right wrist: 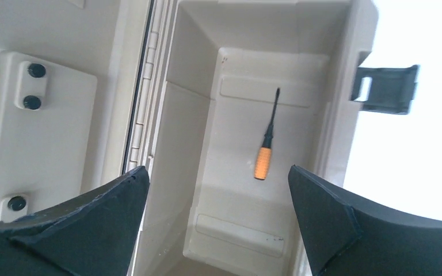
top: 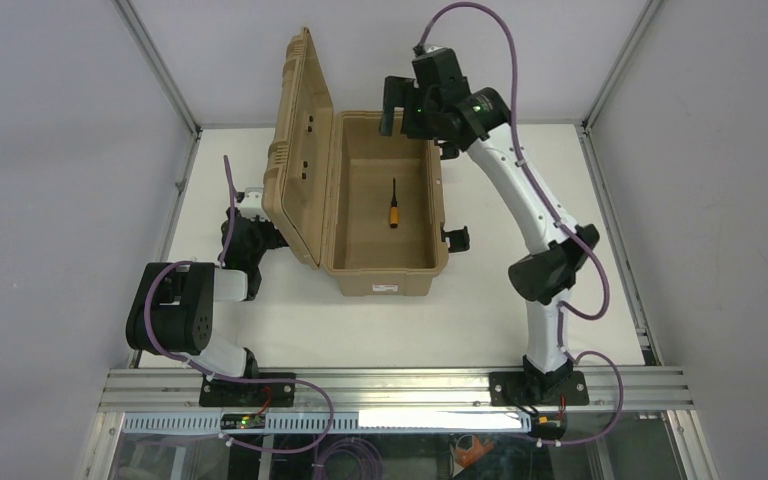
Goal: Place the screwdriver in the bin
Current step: Reset both arms
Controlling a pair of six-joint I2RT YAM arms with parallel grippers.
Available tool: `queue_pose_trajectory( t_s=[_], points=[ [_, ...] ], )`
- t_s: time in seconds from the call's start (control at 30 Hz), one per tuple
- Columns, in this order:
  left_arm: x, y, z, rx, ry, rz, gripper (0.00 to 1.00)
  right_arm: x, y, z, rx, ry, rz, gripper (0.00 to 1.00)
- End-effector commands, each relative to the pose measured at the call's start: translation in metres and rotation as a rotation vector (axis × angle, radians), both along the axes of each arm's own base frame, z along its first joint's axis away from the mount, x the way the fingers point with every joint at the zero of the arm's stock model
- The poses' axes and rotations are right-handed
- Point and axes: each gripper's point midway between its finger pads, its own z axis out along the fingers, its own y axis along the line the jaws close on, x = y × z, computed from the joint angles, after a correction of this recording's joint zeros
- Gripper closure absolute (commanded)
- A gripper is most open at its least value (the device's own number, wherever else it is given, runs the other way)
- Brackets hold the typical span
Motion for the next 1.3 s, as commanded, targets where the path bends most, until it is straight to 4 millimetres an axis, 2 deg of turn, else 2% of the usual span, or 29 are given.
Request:
queue_pose_trajectory(
  t_s=[0.0,0.23,0.5,0.67,0.73,0.9,1.1,1.27],
  points=[
    [0.003,-0.002,0.017,-0.017,-0.057,-0.012,0.01,-0.004,-0.043,0.062,0.009,-0.175,-0.05,0.05],
    [0.003,-0.002,0.017,-0.017,-0.057,-0.013,0.01,0.001,-0.102,0.076,0.007,-0.245,-0.139,0.05],
    [0.003,-0.002,0.017,-0.017,-0.057,-0.013,0.01,0.005,-0.176,0.058,-0.025,-0.269,-0.27,0.05],
    [0.003,-0.002,0.017,-0.017,-0.056,-0.013,0.01,0.002,-0.213,0.044,-0.036,-0.275,-0.346,0.04],
    [0.003,-0.002,0.017,-0.017,-0.057,-0.013,0.01,0.001,-0.224,0.04,-0.039,-0.281,-0.366,0.04],
    [0.003,-0.002,0.016,-0.017,-0.056,-0.013,0.01,-0.001,-0.244,0.014,-0.055,-0.263,-0.407,0.04],
    [0.003,-0.002,0.017,-0.017,-0.057,-0.013,0.01,-0.004,-0.258,-0.008,-0.08,-0.274,-0.439,0.03],
    [0.003,-0.002,0.017,-0.017,-0.056,-0.013,0.01,-0.005,-0.262,-0.025,-0.086,-0.286,-0.444,0.03]
  ],
)
